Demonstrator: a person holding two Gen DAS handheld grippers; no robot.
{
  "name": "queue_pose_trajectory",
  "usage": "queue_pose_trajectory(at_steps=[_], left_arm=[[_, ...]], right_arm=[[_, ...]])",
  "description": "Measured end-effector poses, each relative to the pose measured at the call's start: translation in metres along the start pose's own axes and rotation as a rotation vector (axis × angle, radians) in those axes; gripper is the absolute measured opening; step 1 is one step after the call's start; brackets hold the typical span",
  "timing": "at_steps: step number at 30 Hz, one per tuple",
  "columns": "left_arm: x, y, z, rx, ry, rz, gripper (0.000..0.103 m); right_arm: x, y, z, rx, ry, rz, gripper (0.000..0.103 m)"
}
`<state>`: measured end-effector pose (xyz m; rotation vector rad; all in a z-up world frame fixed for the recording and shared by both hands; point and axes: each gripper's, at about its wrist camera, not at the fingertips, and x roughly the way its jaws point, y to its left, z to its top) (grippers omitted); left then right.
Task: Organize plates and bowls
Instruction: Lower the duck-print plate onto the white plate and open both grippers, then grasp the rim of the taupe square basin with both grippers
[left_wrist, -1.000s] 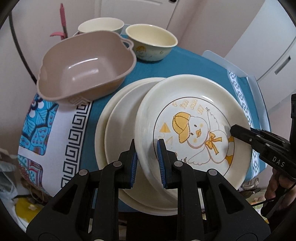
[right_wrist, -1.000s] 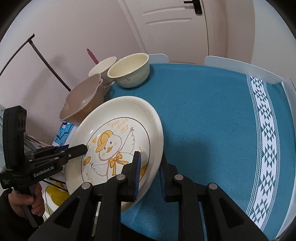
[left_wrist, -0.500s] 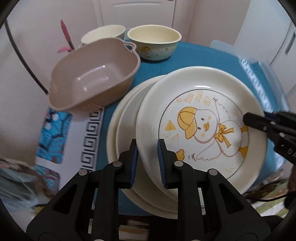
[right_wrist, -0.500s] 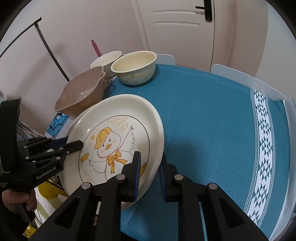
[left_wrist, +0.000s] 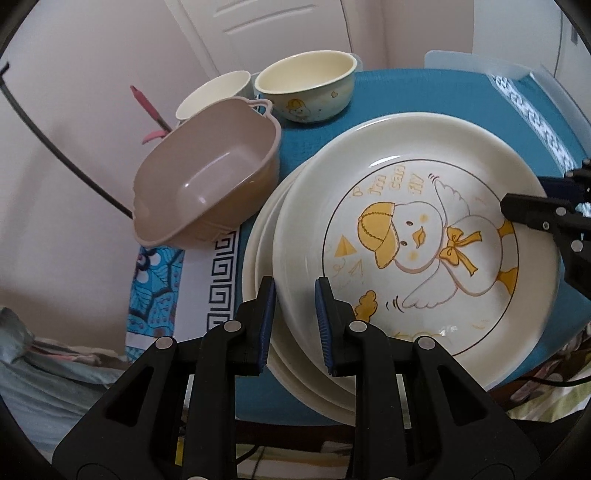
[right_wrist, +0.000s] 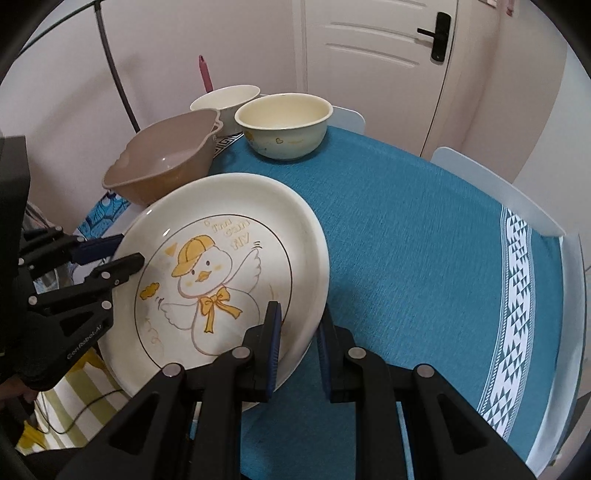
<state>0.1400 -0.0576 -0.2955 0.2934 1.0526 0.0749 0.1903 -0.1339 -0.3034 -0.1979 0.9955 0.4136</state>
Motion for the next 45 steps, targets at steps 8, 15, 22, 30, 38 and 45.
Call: queue_pose_trajectory(at_steps=[8, 15, 22, 30, 38, 45], left_arm=[[-0.005, -0.008, -0.005, 0.058, 0.000, 0.080, 0.020], [-0.005, -0.006, -0.007, 0.065, 0.003, 0.106, 0.019], [-0.006, -0.003, -0.006, 0.045, 0.014, 0.076, 0.019], [-0.049, 0.038, 0.013, -0.104, -0.057, 0.004, 0.046], [-0.089, 0.109, 0.024, -0.317, -0.183, -0.028, 0.103], [-0.046, 0.179, 0.019, -0.518, -0.097, -0.127, 0.103]], right_arm=[[0.003, 0.004, 0.002, -0.033, 0.010, -0.021, 0.017], [0.007, 0.007, 0.003, -0.057, 0.015, -0.037, 0.017], [0.007, 0.006, 0.004, -0.046, 0.012, -0.032, 0.017], [-0.035, -0.003, 0.027, 0.028, -0.080, 0.093, 0.017], [-0.065, 0.002, 0.078, 0.049, -0.193, 0.238, 0.100], [-0.036, 0.031, 0.132, -0.022, -0.147, 0.287, 0.100]])
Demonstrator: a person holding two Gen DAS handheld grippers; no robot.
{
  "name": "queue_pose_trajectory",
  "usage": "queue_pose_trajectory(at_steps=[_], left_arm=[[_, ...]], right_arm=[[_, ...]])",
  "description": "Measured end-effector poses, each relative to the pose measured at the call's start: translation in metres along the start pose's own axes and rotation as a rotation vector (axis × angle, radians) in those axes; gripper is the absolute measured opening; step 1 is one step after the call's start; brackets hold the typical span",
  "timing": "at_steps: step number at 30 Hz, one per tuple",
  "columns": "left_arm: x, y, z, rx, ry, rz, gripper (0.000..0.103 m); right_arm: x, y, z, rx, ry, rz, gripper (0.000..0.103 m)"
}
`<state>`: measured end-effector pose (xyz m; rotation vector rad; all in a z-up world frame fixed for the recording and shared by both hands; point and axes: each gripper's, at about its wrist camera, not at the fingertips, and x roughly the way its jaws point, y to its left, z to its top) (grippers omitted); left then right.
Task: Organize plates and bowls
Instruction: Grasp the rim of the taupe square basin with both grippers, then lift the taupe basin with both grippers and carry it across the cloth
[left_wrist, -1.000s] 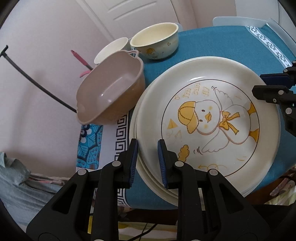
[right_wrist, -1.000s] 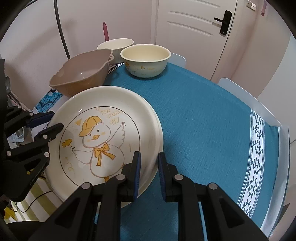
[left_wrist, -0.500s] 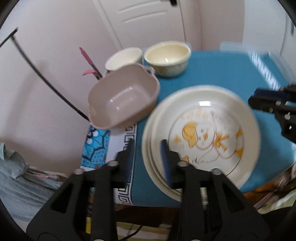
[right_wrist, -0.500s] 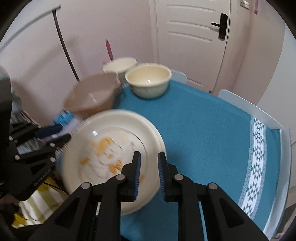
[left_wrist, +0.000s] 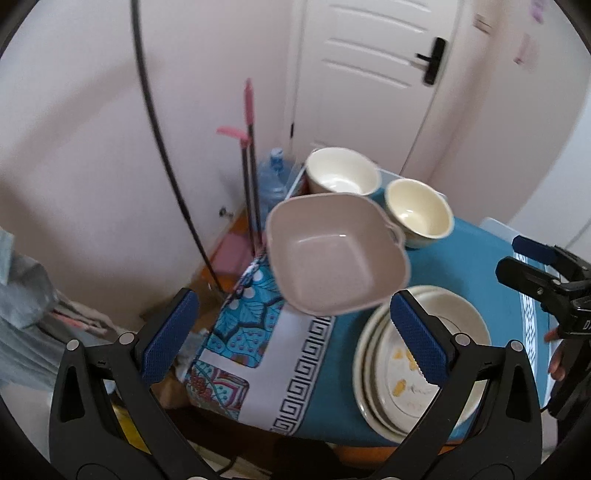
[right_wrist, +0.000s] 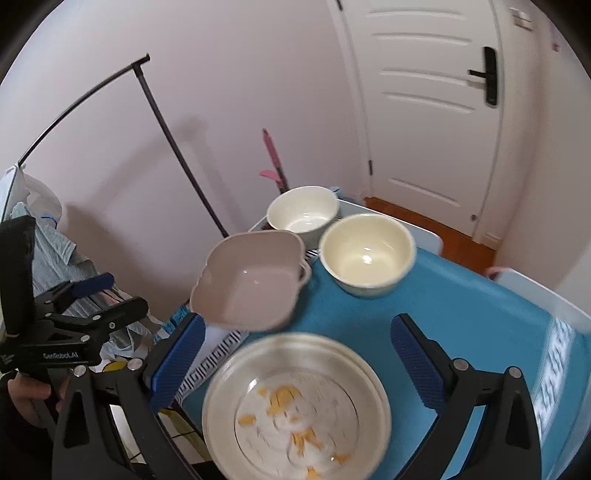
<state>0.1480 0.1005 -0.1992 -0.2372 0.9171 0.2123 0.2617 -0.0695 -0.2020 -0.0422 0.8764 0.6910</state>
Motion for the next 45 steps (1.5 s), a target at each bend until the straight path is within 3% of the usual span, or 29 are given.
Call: queue_pose_trajectory(at_steps=[3, 6, 8, 10, 11, 13, 16, 20, 22, 24, 25, 27, 37, 45], left_arm=[[0.024, 0.015, 0.005, -0.041, 0.055, -0.029, 0.103], [0.047, 0.023, 0.009, -0.065, 0.113, -0.065, 0.099], [0.062, 0.023, 0.010, -0.071, 0.145, -0.087, 0.089], [0.080, 0.021, 0.011, -0.068, 0.184, -0.112, 0.071], [0.089, 0.019, 0.011, -0.059, 0.202, -0.119, 0.068], [0.105, 0.016, 0.009, -0.042, 0.234, -0.129, 0.053], [0.123, 0.013, 0.007, -0.026, 0.269, -0.150, 0.042], [0.139, 0.008, 0.008, -0.011, 0.291, -0.155, 0.029], [0.144, 0.006, 0.010, -0.007, 0.293, -0.150, 0.019], [0.148, 0.006, 0.011, -0.008, 0.299, -0.148, 0.012], [0.149, 0.006, 0.012, -0.010, 0.304, -0.149, 0.011], [0.149, 0.004, 0.013, -0.004, 0.303, -0.139, 0.010], [0.121, 0.000, 0.015, 0.064, 0.240, -0.097, 0.010], [0.065, -0.035, 0.034, 0.156, 0.128, -0.119, 0.010]], right_arm=[[0.036, 0.004, 0.014, 0.003, 0.088, 0.005, 0.100], [0.060, 0.002, 0.017, 0.057, 0.119, 0.018, 0.100], [0.078, -0.001, 0.018, 0.080, 0.164, 0.005, 0.100], [0.097, -0.002, 0.017, 0.093, 0.205, 0.001, 0.099], [0.103, -0.004, 0.016, 0.097, 0.219, 0.002, 0.098], [0.116, -0.006, 0.014, 0.103, 0.245, 0.001, 0.084], [0.132, -0.006, 0.008, 0.104, 0.279, 0.001, 0.064], [0.144, -0.011, 0.005, 0.134, 0.292, 0.008, 0.048], [0.148, -0.013, 0.004, 0.143, 0.297, 0.012, 0.032], [0.152, -0.013, 0.002, 0.139, 0.308, 0.013, 0.026], [0.153, -0.014, 0.001, 0.139, 0.312, 0.016, 0.018], [0.155, -0.013, 0.000, 0.137, 0.325, 0.032, 0.014], [0.132, 0.003, -0.003, 0.108, 0.279, 0.030, 0.014], [0.066, 0.006, -0.003, 0.136, 0.166, 0.011, 0.014]])
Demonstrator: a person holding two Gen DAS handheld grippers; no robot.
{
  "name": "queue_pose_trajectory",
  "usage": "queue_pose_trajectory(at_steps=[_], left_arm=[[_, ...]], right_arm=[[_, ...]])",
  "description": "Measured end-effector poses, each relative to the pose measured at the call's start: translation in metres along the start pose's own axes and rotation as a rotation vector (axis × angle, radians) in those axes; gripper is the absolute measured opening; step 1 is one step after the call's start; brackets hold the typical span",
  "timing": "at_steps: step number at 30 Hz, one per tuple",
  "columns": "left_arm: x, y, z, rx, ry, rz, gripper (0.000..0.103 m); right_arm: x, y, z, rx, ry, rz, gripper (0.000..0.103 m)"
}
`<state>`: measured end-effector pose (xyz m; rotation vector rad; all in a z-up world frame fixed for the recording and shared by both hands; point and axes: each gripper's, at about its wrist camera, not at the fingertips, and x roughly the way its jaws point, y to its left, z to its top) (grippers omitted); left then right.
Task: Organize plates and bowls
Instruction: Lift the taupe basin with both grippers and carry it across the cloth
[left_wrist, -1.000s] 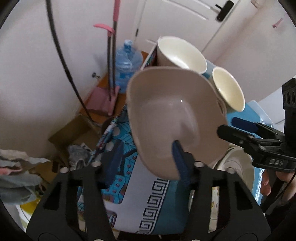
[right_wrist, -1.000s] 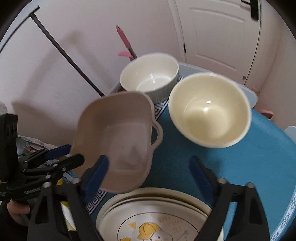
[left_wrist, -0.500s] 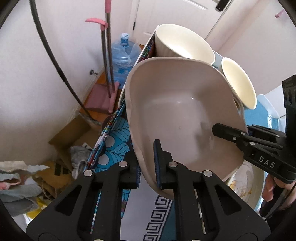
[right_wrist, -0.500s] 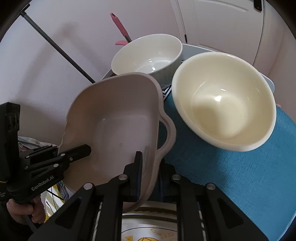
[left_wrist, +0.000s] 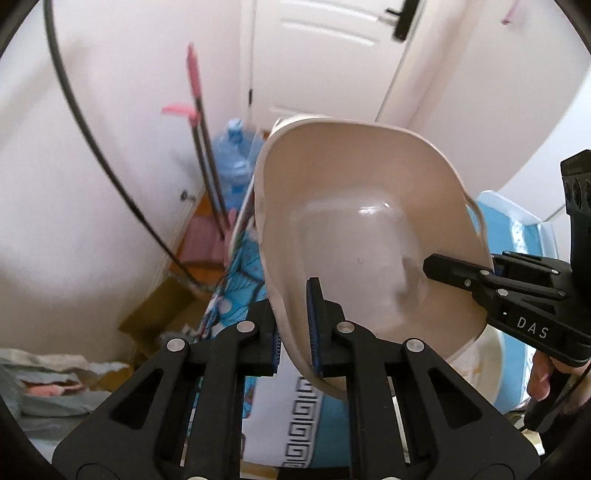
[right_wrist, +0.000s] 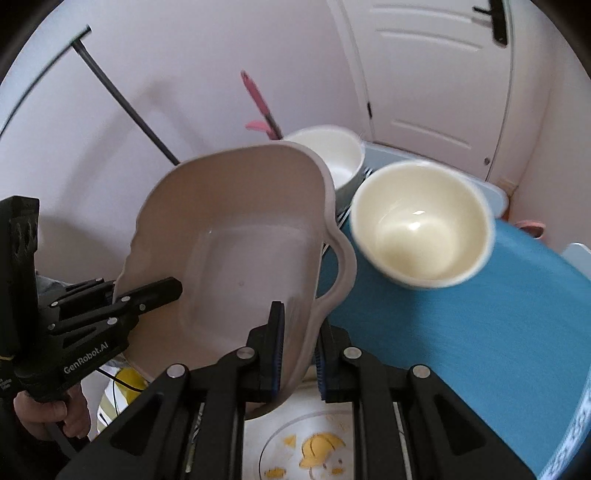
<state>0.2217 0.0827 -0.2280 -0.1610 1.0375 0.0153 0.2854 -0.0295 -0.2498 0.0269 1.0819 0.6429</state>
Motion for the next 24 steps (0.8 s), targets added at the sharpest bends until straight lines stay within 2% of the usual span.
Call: queue_pose_trajectory(at_steps=[3, 7, 11, 17, 24], left_arm=[[-0.018, -0.028, 0.001, 0.041, -0.034, -0.006, 0.010], [-0.039, -0.075, -0.006, 0.104, -0.068, -0.027, 0.010], [-0.039, -0.130, -0.022, 0.150, -0.038, -0.077, 0.010], [-0.033, -0.212, -0.060, 0.208, -0.011, -0.156, 0.010], [0.000, -0.307, -0.106, 0.265, 0.074, -0.235, 0.010]], right_arm=[[-0.028, -0.003, -0.009, 0.020, -0.053, -0.011, 0.014], [-0.074, -0.015, -0.039, 0.051, -0.117, -0.027, 0.014], [-0.119, -0.044, -0.077, 0.082, -0.141, -0.074, 0.014], [-0.177, -0.108, -0.137, 0.175, -0.162, -0.141, 0.014], [-0.211, -0.168, -0.197, 0.274, -0.141, -0.217, 0.014]])
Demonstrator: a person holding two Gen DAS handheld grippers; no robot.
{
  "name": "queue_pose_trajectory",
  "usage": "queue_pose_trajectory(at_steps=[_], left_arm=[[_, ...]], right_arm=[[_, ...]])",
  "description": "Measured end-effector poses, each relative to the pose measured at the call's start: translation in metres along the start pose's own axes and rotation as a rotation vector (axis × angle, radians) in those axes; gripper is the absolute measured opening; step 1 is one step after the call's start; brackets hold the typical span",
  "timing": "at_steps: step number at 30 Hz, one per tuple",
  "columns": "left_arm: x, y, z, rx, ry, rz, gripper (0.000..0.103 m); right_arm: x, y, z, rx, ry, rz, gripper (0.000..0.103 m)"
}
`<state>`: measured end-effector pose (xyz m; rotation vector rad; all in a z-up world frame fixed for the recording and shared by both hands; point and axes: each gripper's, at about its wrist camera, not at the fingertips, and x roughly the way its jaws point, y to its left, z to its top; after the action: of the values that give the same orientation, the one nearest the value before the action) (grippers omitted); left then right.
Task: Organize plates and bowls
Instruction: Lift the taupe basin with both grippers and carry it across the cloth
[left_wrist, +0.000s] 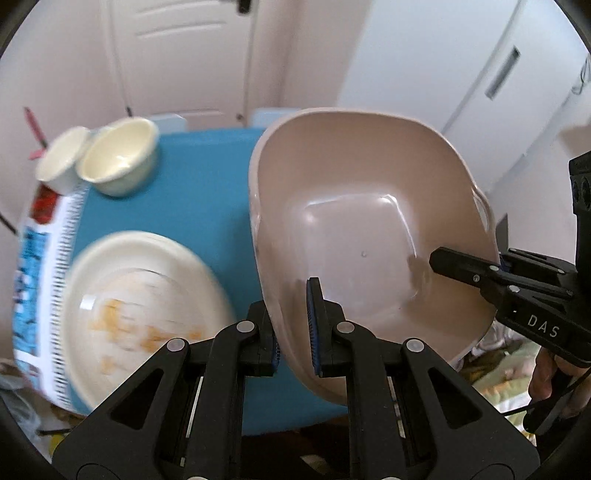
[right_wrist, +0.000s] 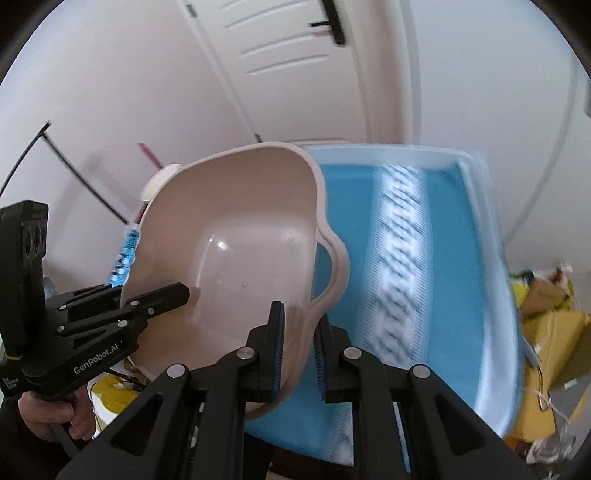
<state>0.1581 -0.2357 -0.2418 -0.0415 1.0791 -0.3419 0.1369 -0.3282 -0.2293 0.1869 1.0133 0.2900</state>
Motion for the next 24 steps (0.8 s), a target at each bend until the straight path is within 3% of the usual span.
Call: queue_pose_trajectory(at_steps=[11, 21, 24], left_arm=[[0.075, -0.048, -0.017, 0.027, 0.103, -0.024, 0.010], [0.098, -0.050, -0.018, 0.055, 0.119, 0.035, 0.011], [0.100, -0.052, -0.018, 0.066, 0.133, 0.048, 0.019]], right_arm=[[0.025, -0.076, -0.037, 0.110, 0.080, -0.039, 0.014], [0.046, -0.092, -0.044, 0.127, 0.090, -0.010, 0.014], [0.048, -0.094, -0.042, 0.137, 0.084, -0.001, 0.014]])
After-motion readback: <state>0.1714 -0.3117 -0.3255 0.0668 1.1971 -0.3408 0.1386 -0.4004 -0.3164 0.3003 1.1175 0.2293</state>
